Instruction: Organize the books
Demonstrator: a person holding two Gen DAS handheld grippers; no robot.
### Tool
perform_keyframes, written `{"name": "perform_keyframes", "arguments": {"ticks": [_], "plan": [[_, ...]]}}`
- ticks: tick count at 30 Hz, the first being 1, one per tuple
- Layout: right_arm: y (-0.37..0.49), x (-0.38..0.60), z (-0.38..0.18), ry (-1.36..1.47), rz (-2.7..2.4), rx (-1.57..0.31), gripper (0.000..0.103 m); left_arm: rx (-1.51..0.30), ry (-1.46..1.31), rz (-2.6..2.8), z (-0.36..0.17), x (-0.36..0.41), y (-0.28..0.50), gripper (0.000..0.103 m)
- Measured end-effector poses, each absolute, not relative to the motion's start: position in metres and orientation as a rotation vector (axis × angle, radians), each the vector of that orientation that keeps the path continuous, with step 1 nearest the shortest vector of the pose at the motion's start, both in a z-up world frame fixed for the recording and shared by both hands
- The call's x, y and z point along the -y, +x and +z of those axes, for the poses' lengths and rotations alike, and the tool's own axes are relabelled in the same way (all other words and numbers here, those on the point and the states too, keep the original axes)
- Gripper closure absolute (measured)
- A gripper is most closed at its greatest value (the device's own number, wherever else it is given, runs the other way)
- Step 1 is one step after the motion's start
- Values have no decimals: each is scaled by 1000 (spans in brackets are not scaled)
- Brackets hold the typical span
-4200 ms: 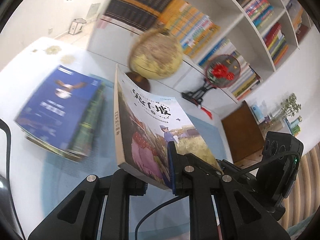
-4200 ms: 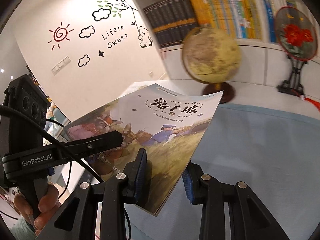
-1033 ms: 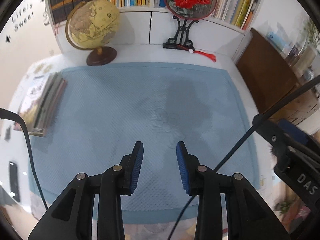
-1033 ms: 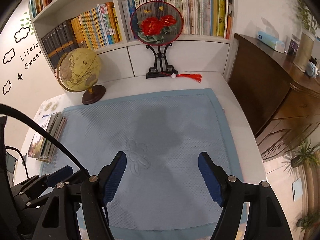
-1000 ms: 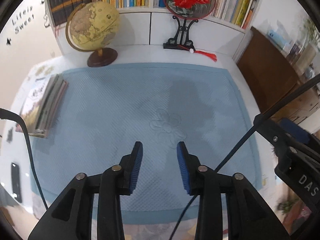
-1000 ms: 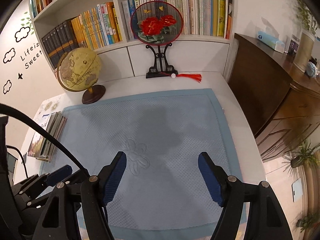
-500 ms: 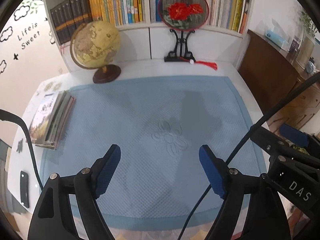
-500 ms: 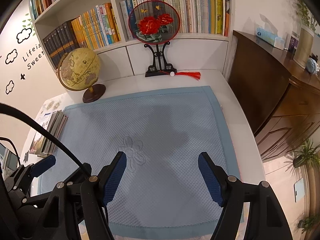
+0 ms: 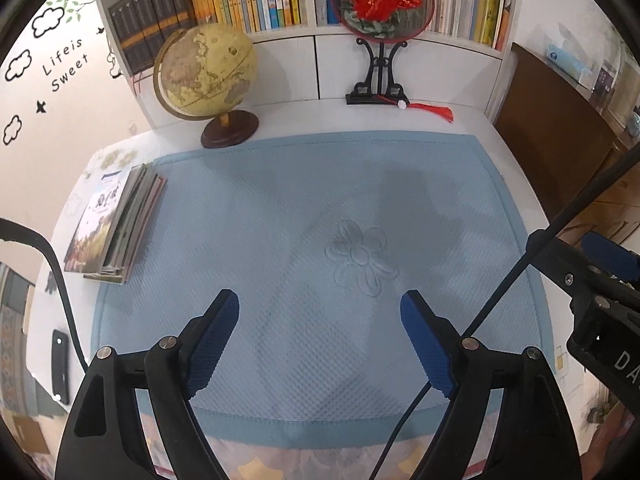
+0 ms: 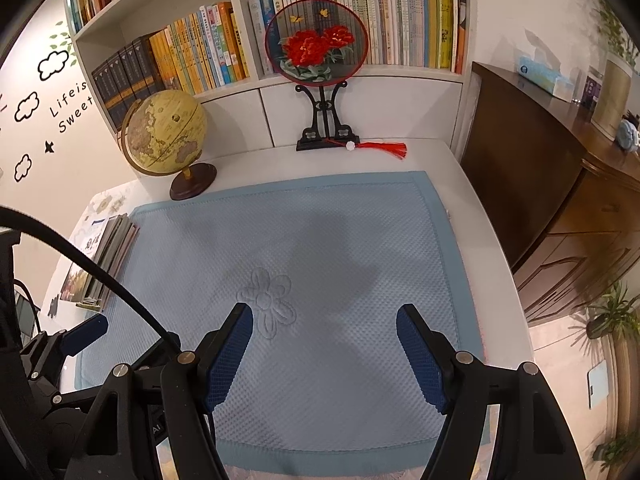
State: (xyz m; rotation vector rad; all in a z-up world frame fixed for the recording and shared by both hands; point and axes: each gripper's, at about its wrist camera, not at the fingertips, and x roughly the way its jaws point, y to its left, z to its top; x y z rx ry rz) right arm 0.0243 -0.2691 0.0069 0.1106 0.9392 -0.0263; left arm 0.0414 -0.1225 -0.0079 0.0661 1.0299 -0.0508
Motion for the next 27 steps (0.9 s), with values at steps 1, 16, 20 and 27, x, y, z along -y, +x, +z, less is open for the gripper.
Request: {"name": "perform_keyframes", "arguments": {"ticks": [1,16,20,27], "plan": [[24,268,7,110,-25,-939,31,-1028,67,-48,-8,122,40,21],[26,261,6,101,-4,-943,31,-1035,71,-46,-10,117,38,21],[26,259,6,96,-1,-946,30,-1040,69,-47,-11,116,39,21],[27,258,6,103,1,-950,30,-1039,70,-47,-12,116,39,21]]}}
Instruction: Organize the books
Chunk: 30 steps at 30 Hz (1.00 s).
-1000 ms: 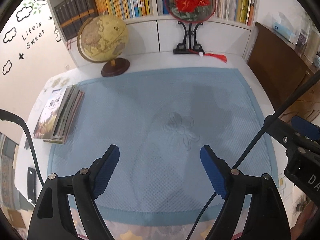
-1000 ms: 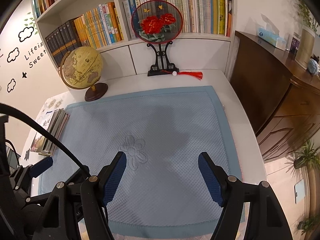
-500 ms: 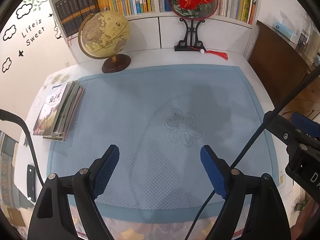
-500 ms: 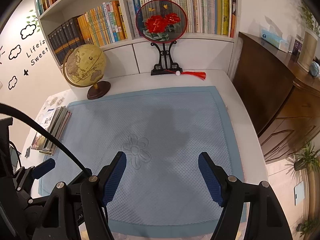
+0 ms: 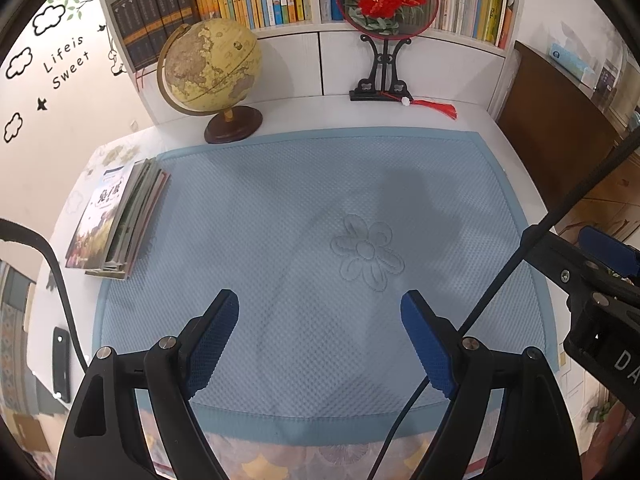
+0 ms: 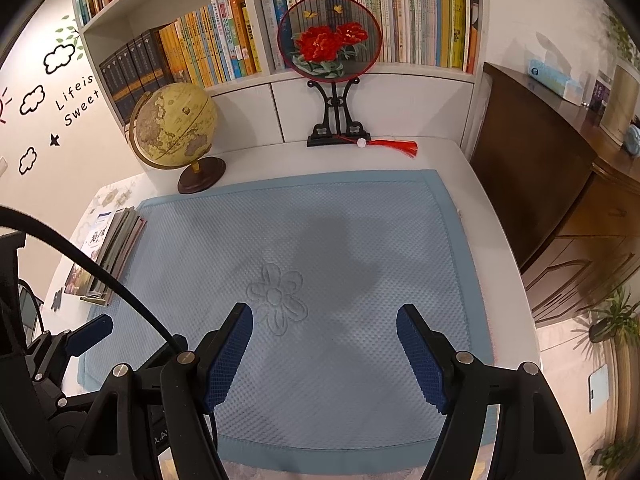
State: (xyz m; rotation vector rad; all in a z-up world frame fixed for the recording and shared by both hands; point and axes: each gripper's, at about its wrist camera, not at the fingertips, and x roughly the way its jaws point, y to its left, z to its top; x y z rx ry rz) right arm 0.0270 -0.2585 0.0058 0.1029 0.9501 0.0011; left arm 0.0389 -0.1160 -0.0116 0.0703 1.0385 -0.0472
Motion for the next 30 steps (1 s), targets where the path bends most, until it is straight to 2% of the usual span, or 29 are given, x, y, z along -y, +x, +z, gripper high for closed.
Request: {"name": "perform_keyframes", "arguments": {"ticks": [30], "plan": [[31,254,4,98,26,-957,30,-1051,71,-52,-14,114,41,21]]}}
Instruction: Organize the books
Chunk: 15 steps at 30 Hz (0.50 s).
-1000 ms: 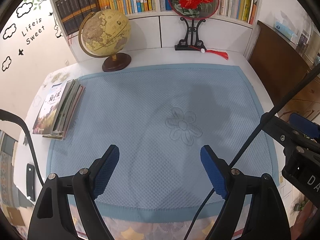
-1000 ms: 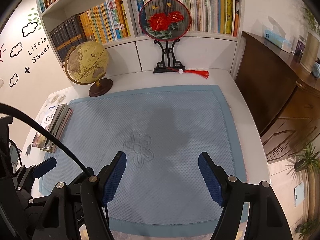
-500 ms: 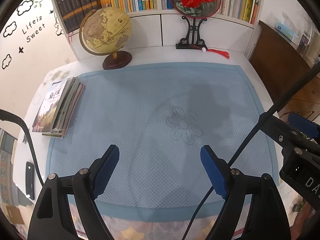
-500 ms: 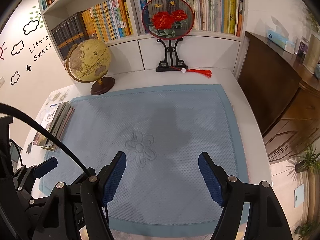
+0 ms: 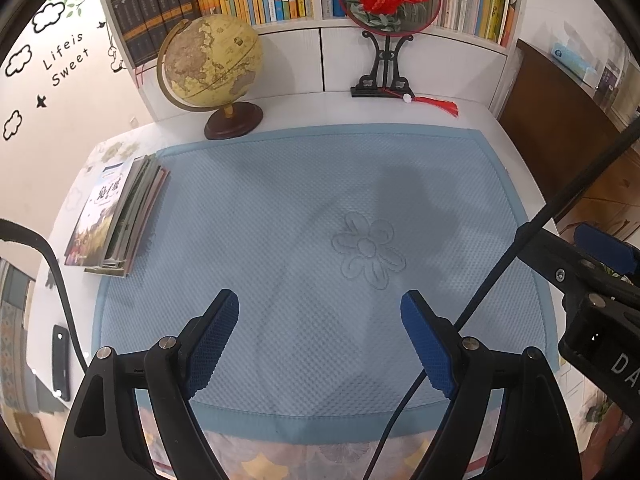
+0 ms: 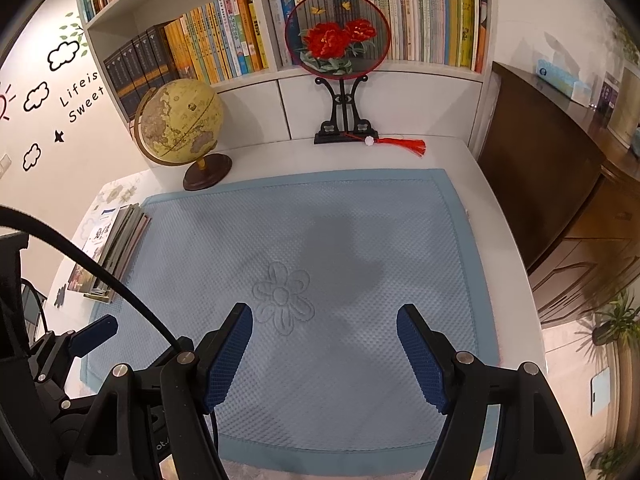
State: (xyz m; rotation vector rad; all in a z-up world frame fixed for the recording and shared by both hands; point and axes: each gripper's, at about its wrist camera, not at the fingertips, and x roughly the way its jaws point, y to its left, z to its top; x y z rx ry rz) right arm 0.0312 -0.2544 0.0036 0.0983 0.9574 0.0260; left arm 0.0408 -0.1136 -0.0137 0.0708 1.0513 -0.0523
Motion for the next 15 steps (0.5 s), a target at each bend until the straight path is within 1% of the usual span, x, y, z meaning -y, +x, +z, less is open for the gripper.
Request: {"name": "perform_keyframes", "arguments": {"ticks": [15], "plan": [[33,248,-1,93,37,-972,30,-1060,75,-59,-16,111,45,21]]}}
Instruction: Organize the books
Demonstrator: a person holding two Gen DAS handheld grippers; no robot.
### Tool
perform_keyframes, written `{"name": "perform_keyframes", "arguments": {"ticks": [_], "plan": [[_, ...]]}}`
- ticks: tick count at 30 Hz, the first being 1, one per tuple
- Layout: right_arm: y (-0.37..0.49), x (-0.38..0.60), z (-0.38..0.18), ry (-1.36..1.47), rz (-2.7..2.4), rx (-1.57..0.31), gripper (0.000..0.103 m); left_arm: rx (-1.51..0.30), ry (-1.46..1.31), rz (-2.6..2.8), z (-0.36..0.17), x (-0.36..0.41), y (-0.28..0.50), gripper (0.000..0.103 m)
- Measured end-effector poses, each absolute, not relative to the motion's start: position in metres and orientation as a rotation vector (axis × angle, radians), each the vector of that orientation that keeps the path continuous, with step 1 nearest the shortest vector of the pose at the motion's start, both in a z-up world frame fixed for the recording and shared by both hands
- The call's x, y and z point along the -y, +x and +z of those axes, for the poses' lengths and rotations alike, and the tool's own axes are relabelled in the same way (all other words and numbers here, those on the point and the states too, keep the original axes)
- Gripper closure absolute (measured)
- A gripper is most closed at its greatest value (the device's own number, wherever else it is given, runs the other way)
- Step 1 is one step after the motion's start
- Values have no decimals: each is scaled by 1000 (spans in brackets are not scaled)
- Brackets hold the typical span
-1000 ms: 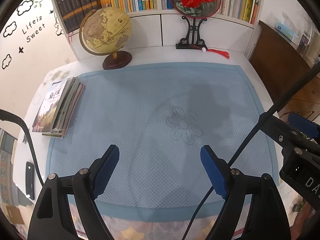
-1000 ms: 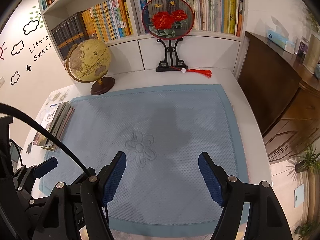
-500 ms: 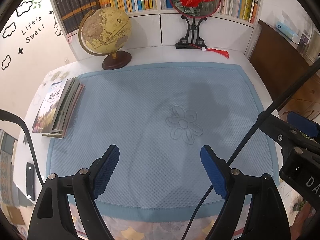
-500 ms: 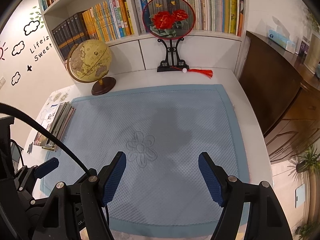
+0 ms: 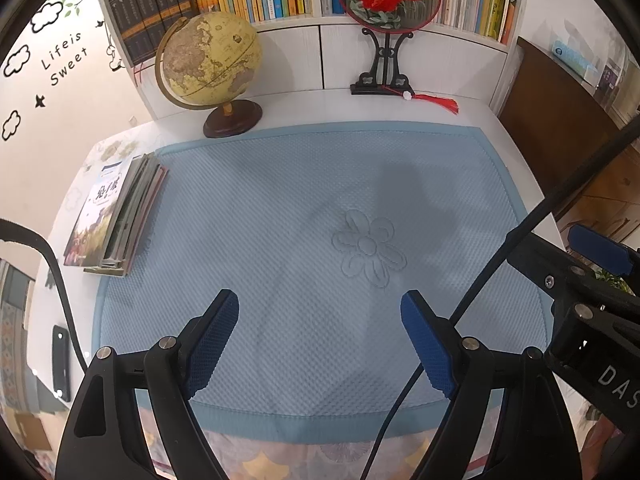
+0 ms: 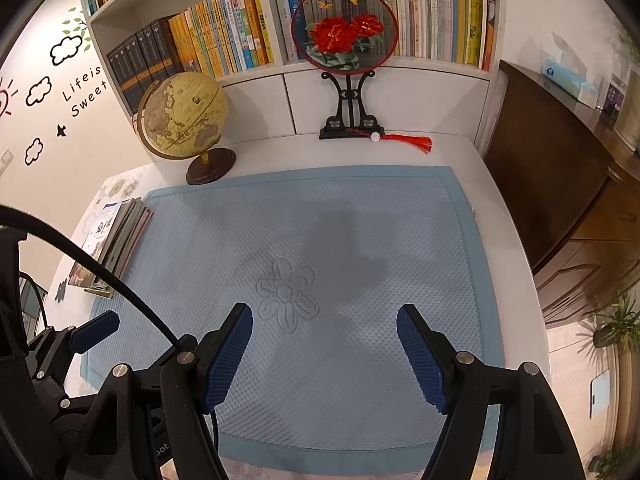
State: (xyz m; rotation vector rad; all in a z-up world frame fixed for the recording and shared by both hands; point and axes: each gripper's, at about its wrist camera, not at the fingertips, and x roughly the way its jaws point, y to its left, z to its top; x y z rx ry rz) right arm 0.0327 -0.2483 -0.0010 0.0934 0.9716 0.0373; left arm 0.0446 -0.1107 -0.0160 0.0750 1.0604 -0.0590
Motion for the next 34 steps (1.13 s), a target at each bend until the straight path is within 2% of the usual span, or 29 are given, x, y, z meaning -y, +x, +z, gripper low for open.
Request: {"name": "perform_keyframes", "arguments": {"ticks": [25,34], "plan": [[37,251,0,111,28,-962,30,-1053,95,-60,-17,109,55,21],[38,247,1,114,25,-964,30,-986,152,-7,-11,110,60,21]]}}
